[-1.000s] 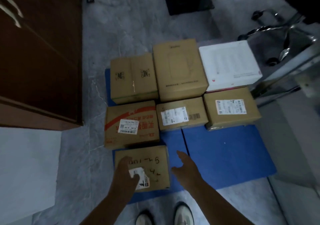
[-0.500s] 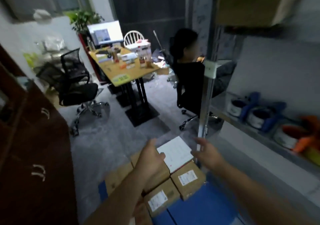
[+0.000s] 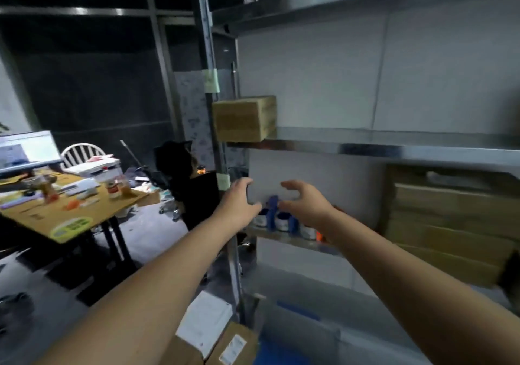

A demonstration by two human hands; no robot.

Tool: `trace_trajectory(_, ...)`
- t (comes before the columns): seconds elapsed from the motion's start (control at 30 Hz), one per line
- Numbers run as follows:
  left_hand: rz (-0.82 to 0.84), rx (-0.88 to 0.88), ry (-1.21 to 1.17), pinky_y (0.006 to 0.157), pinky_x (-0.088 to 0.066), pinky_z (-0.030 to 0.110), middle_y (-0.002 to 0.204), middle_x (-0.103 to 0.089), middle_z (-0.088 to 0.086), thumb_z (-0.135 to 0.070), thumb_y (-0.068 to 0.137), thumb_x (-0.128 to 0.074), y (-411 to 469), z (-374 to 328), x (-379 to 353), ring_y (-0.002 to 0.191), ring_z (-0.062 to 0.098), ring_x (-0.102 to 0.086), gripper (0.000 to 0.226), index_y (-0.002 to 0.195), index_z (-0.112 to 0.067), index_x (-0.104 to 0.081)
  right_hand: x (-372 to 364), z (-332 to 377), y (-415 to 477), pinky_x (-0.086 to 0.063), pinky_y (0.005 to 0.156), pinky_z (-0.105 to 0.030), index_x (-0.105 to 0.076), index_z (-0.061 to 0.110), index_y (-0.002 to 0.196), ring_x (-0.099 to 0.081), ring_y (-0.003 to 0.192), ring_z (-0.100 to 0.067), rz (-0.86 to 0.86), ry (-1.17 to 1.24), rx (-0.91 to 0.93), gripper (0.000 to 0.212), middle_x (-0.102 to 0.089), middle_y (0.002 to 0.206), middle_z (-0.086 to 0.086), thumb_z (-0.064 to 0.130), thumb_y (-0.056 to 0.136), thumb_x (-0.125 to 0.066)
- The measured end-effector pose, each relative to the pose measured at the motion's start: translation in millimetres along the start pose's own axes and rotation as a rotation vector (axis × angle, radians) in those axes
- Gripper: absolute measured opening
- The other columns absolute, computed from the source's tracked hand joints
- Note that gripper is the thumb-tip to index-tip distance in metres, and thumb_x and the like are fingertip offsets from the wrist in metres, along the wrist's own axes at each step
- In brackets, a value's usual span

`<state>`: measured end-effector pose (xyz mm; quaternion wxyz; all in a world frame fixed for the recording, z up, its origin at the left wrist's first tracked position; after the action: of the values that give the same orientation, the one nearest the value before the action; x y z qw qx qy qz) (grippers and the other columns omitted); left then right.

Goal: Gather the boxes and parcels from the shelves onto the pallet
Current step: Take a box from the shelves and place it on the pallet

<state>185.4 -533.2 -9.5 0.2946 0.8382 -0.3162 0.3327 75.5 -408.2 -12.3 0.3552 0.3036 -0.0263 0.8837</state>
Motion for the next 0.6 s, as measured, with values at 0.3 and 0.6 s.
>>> trace_trajectory(0.3,0.198,-0.341,-0.116,0.1,-0.034,0.029,0.152,-0.033,0.002,-0.026,0.089,-0.061,-41.7,-203.5,-95.9,0.132,0.023,-0.04,0.062,0.144,-0.021,-0.034,198.8,-47.9,-135.7,-0.046,0.101,-0.044,-0.049,0.024,0.136,-0.054,0.121,-0.019,-0.373,-0.238,-0.146,0.057,-0.054,0.137,0.0,0.026,0.083,-0.07)
trace_trajectory(0.6,0.468,-0.611,-0.231,0.088,-0.04,0.027,0.146,-0.039,0.004,-0.025,0.088,-0.064,-156.1,-459.2,-261.5,0.124,0.023,-0.046,0.063,0.143,-0.024,-0.034,401.5,-166.4,-327.4,-0.049,0.097,-0.035,-0.047,0.022,0.139,-0.053,0.12,-0.019,-0.651,-0.237,-0.387,0.061,-0.049,0.141,0.003,0.026,0.083,-0.071)
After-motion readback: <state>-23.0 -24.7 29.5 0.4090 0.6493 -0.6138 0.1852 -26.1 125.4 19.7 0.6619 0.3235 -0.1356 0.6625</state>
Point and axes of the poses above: each hand's wrist, its own y-axis towards the middle knuckle, its own x-axis out of the back of the hand, z = x × y, the point moved 5 cm from there along y, towards the middle knuckle
